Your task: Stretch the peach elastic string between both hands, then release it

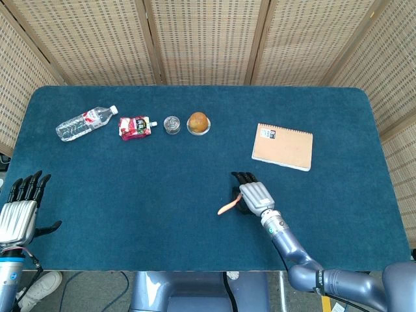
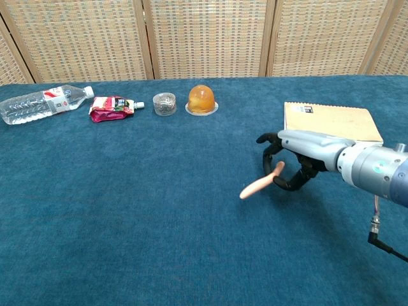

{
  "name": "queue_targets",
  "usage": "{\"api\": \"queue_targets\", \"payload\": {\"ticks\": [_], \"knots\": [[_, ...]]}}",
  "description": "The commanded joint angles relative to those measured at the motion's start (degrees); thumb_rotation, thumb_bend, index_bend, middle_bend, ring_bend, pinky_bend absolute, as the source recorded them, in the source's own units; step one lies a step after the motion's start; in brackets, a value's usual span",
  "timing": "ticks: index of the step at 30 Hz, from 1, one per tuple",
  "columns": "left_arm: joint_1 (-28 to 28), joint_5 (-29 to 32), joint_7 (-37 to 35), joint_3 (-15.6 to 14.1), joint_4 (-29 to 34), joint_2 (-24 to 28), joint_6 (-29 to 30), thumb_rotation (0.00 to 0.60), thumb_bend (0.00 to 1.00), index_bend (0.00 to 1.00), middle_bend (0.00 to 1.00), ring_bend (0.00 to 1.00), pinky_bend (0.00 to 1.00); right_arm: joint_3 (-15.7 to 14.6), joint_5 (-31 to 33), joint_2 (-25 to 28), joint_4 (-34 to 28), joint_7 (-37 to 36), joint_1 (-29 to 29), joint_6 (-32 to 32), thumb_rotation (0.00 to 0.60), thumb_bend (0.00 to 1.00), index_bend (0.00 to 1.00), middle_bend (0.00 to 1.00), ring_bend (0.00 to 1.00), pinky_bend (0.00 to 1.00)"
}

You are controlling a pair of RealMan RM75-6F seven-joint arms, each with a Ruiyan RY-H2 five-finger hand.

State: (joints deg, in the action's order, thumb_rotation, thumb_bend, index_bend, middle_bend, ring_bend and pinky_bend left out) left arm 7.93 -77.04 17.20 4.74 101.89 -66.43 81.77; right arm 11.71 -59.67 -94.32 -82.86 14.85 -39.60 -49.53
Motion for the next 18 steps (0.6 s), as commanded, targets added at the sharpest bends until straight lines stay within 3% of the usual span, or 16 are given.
{"api": "queue_targets", "payload": {"ticks": [1,9,18], "knots": [[0.36,-0.04,-0.45,0.25,0.11,0.37,-0.39,0.600,0.00,0.00,0.00,0.00,0.00,2.81,2.90,1.87,-4.54,-2.07,-0.77,1.01,0.600,0.61,0.63,0.15,0.00,0.00],[2.69,-1.22,-3.17,1.47,-1.53,2.17,-2.86,0.600,0.00,0.00,0.00,0.00,0.00,8.23,13.27,3.42,-10.67,-1.14,-4.16,1.29,0.600,0.61,0.64,0.16,0.00,0.00],[8.92,-8.46,-7.05,4.88,-8.20,1.78,-3.89,0.600,0.00,0.01,0.00,0.00,0.00,13.67,29.96,1.96,-15.12,1.71,-10.40,-2.38,0.600,0.60,0.64,0.18,0.00,0.00]]}}
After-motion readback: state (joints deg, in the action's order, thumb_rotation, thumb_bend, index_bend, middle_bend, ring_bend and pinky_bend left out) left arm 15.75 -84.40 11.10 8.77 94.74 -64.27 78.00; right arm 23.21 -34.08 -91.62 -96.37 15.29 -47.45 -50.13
